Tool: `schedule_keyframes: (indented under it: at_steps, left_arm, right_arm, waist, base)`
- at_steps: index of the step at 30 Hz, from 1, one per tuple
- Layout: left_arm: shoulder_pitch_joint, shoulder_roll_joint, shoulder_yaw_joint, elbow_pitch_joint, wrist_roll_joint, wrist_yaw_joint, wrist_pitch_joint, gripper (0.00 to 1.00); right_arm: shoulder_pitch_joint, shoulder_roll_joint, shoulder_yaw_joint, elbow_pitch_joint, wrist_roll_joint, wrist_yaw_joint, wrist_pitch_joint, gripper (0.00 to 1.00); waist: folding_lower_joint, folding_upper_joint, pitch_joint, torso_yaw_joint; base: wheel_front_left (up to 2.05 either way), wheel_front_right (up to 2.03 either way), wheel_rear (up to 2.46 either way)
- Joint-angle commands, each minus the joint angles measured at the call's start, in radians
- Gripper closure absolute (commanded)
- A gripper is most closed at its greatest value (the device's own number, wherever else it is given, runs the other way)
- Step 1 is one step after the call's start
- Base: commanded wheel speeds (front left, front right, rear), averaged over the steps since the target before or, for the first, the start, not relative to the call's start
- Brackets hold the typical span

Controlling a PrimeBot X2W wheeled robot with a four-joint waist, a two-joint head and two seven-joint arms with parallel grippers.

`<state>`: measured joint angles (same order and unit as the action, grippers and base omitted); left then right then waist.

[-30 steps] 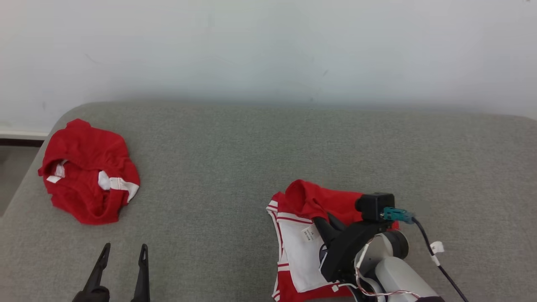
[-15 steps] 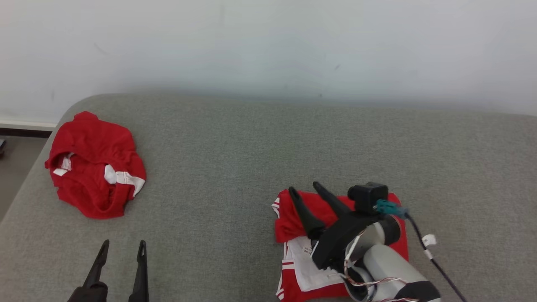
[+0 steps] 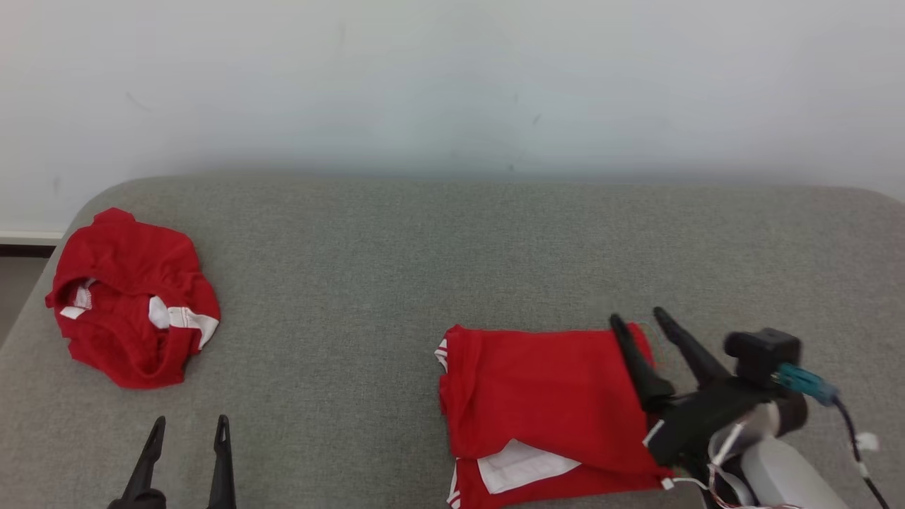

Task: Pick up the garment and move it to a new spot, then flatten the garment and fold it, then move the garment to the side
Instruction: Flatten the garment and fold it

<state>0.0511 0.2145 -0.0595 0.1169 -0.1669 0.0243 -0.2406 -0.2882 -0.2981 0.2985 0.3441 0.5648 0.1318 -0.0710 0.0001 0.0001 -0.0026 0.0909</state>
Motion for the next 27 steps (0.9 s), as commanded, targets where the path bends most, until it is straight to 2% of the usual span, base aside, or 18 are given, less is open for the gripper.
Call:
schedule_keyframes:
  at_steps: [1,8,13,20,27]
  left_arm:
    - [0.014,0.003,0.004,-0.004,-0.002,0.005,-0.005,0.0]
    - [0.035,-0.002,0.032,-0.023,-0.019,0.038,-0.012,0.0]
    - [0.057,-0.005,0.057,-0.036,-0.034,0.054,-0.017,0.0]
    - [0.076,0.009,0.063,-0.04,-0.021,0.037,-0.025,0.0]
    - [0.063,0.017,0.015,-0.025,0.015,0.002,-0.024,0.0]
  right_arm:
    - [0.017,-0.001,-0.013,-0.012,-0.005,-0.002,-0.013,0.0]
    - [0.127,0.052,-0.19,-0.092,-0.083,-0.002,-0.116,0.0]
    - [0.193,0.095,-0.278,-0.137,-0.151,-0.002,-0.161,0.0]
    - [0.253,0.147,-0.329,-0.181,-0.207,-0.002,-0.187,0.0]
    - [0.293,0.185,-0.32,-0.165,-0.242,-0.002,-0.194,0.0]
  waist:
    - [-0.0001,-0.0001,-0.004,-0.006]
    - [-0.0001,-0.0001,-0.017,-0.035]
    - [-0.0001,-0.0001,-0.026,-0.051]
    - [-0.0001,-0.0001,-0.033,-0.064]
    - [-0.0001,-0.0001,-0.037,-0.067]
  base:
    - [0.0,0.0,0.0]
    - [0.0,0.0,0.0]
    - [0.0,0.0,0.0]
    - [0.0,0.0,0.0]
    - [0.0,0.0,0.0]
